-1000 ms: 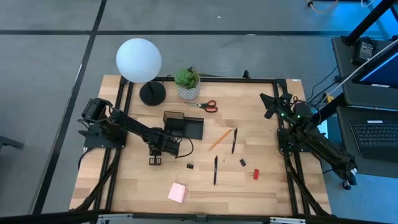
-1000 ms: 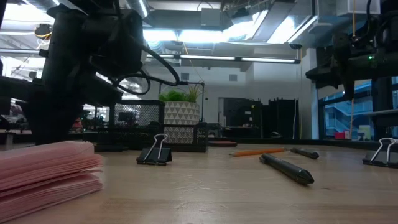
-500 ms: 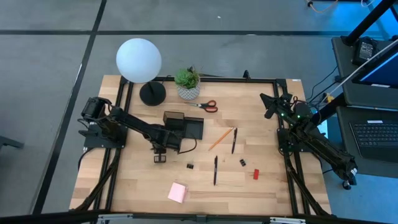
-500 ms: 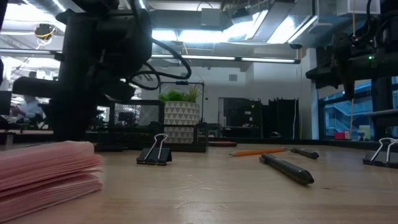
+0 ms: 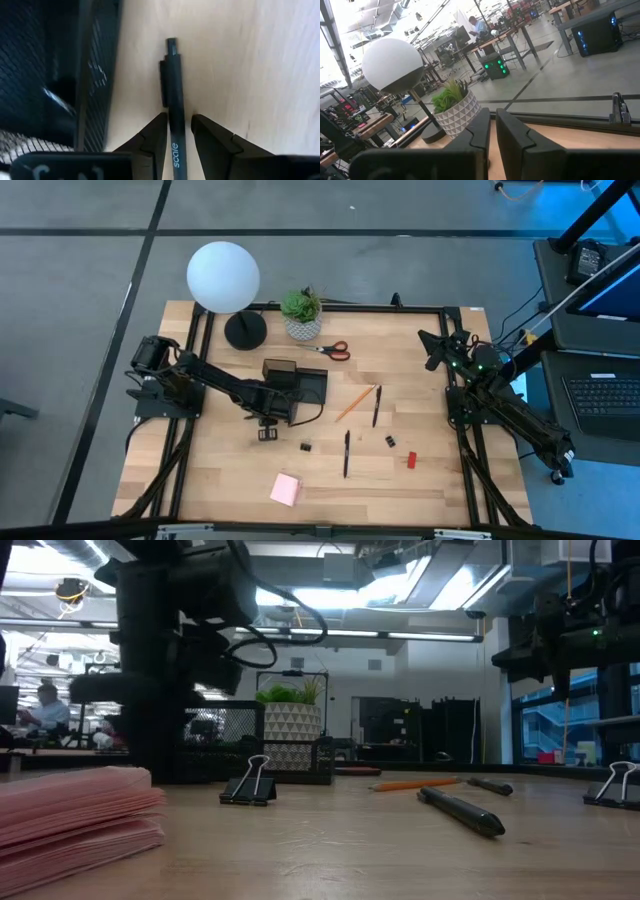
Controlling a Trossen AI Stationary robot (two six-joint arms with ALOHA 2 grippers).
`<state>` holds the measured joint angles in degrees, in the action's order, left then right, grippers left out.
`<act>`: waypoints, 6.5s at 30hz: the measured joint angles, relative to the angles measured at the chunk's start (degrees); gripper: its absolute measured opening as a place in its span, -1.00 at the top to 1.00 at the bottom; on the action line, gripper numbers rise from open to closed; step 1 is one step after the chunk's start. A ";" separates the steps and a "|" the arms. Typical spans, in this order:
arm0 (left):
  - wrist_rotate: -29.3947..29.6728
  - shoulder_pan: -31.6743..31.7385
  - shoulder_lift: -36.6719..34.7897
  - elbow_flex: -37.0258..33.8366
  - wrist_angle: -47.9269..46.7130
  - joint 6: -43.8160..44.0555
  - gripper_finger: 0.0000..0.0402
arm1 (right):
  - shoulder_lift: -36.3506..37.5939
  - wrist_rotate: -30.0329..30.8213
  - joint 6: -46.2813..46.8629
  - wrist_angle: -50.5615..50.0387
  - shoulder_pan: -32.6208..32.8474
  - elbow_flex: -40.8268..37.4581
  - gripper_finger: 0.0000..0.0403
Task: Pick and place office supplies into organizer
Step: Put the black pen into the black desk organizer, then put the black binder clip into the black desk organizer
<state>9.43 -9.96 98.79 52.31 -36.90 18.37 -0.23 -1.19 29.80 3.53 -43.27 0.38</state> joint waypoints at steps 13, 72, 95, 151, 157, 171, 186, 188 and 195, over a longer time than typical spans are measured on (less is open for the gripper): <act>1.32 0.04 0.15 -0.07 3.28 1.06 0.54 | 0.00 0.00 0.02 0.00 0.01 -0.02 0.83; 15.69 0.30 -31.18 -2.38 20.83 -21.69 0.87 | 0.00 0.02 -0.01 0.05 -0.02 0.00 0.83; -0.28 21.28 -30.43 -17.33 45.14 -23.10 0.87 | -0.02 0.00 -0.02 -1.63 -0.02 -0.01 0.83; -17.32 11.90 -35.41 -21.53 57.82 -26.27 0.48 | 0.00 0.02 -0.30 -2.14 -0.02 0.00 0.83; -16.99 2.84 -30.61 -21.03 57.75 -18.29 0.48 | 0.00 0.01 -0.26 -2.14 0.01 -0.01 0.83; -8.97 -4.00 -6.71 -21.03 67.46 2.47 0.47 | -0.01 0.01 1.38 -2.14 0.01 0.00 0.83; -13.65 -4.00 2.20 -20.74 75.53 8.53 0.42 | 0.00 0.00 1.07 -2.14 0.01 0.00 0.83; -13.91 -4.00 3.11 -20.35 75.56 8.53 0.42 | 0.00 0.00 1.03 -2.14 0.01 0.00 0.83; -15.35 -4.22 3.58 -19.87 75.69 7.39 0.42 | -0.02 0.00 0.20 -2.14 0.01 -0.02 0.83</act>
<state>-5.91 -14.17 102.37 32.45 38.79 25.76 -0.25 -1.19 30.00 1.39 -43.27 0.36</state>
